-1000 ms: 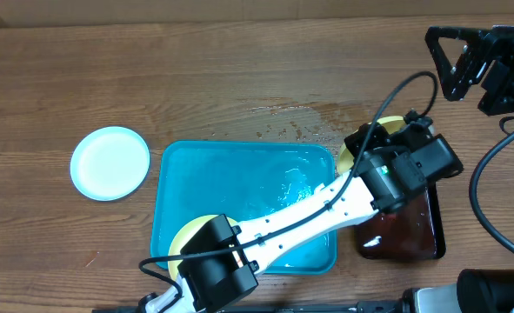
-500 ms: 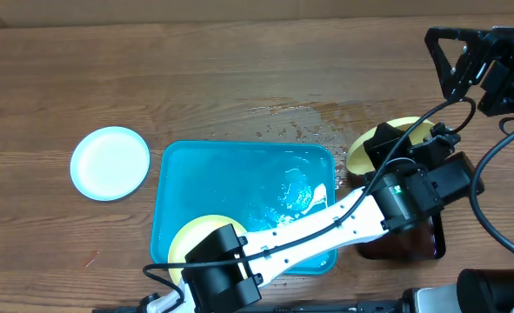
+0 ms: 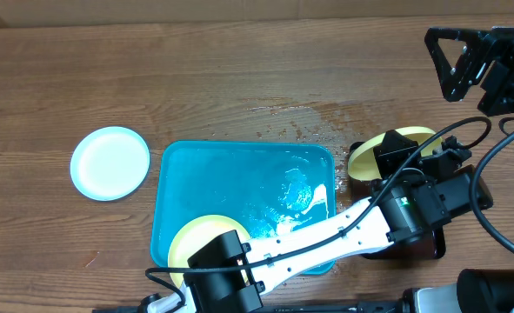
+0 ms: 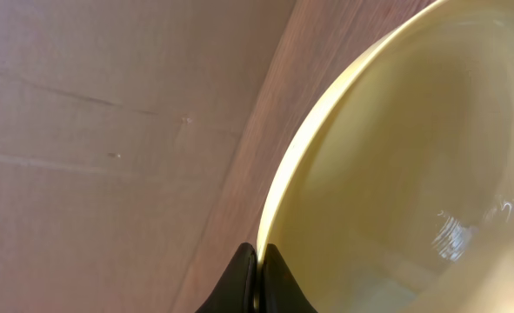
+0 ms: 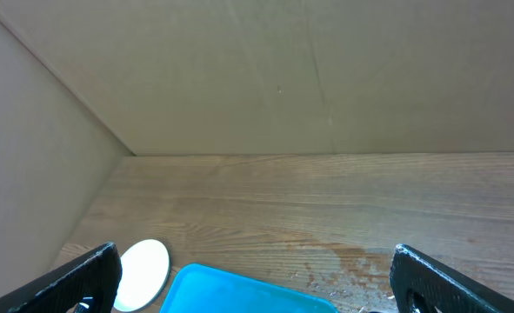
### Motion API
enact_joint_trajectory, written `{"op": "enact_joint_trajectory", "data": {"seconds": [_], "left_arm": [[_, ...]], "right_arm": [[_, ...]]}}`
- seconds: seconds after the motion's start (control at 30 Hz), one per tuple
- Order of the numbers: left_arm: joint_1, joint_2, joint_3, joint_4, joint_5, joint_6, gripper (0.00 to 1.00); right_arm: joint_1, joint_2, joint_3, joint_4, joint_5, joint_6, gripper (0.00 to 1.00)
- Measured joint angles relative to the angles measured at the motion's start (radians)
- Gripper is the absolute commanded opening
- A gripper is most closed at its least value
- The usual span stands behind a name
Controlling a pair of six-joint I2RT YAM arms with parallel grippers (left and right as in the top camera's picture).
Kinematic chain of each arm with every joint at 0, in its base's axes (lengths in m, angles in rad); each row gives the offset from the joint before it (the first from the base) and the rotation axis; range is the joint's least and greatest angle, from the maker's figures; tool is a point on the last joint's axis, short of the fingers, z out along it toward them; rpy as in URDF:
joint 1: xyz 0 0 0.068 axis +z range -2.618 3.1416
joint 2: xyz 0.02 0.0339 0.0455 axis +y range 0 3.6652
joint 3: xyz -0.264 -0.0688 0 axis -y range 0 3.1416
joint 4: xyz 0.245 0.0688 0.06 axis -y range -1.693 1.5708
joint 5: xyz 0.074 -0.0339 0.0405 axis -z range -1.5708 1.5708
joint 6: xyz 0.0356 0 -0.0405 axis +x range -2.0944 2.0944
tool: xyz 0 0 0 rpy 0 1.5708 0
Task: Clean dirty plates on tray and stack at the side
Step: 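Tilt the yellow plate over the black tray to drain it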
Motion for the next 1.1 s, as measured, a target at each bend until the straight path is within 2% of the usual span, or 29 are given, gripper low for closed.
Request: {"op": "enact_joint_trajectory", "data": {"seconds": [0.27, 0.43, 0.6, 0.67, 0.8, 0.97, 1.1], "left_arm": [[0.0, 0.0, 0.0, 0.002, 0.001, 0.006, 0.04], [0.0, 0.0, 0.0, -0.014, 0.111, -0.03, 0.04], [0.009, 0.0, 0.005, 0.078, -0.009, -0.058, 0.04], [0.024, 0.0, 0.011, 0.017, 0.005, -0.057, 0.04], [0.047, 0.001, 0.012, -0.095, 0.158, -0.069, 0.04], [0.038, 0.002, 0.019, -0.077, 0.071, -0.154, 0.04], [0.056, 0.002, 0.059, -0.189, 0.142, -0.221, 0.04]], "right_arm": [[0.0, 0.0, 0.0, 0.0, -0.002, 0.0, 1.0], [0.0, 0.0, 0.0, 0.0, -0.005, 0.001, 1.0], [0.0, 0.0, 0.0, -0.002, -0.005, 0.0, 1.0], [0.0, 0.0, 0.0, -0.006, -0.005, 0.0, 1.0], [0.0, 0.0, 0.0, -0.008, -0.005, 0.0, 1.0], [0.0, 0.001, 0.0, -0.008, -0.005, 0.0, 1.0], [0.0, 0.005, 0.0, -0.016, -0.005, 0.0, 1.0]]}}
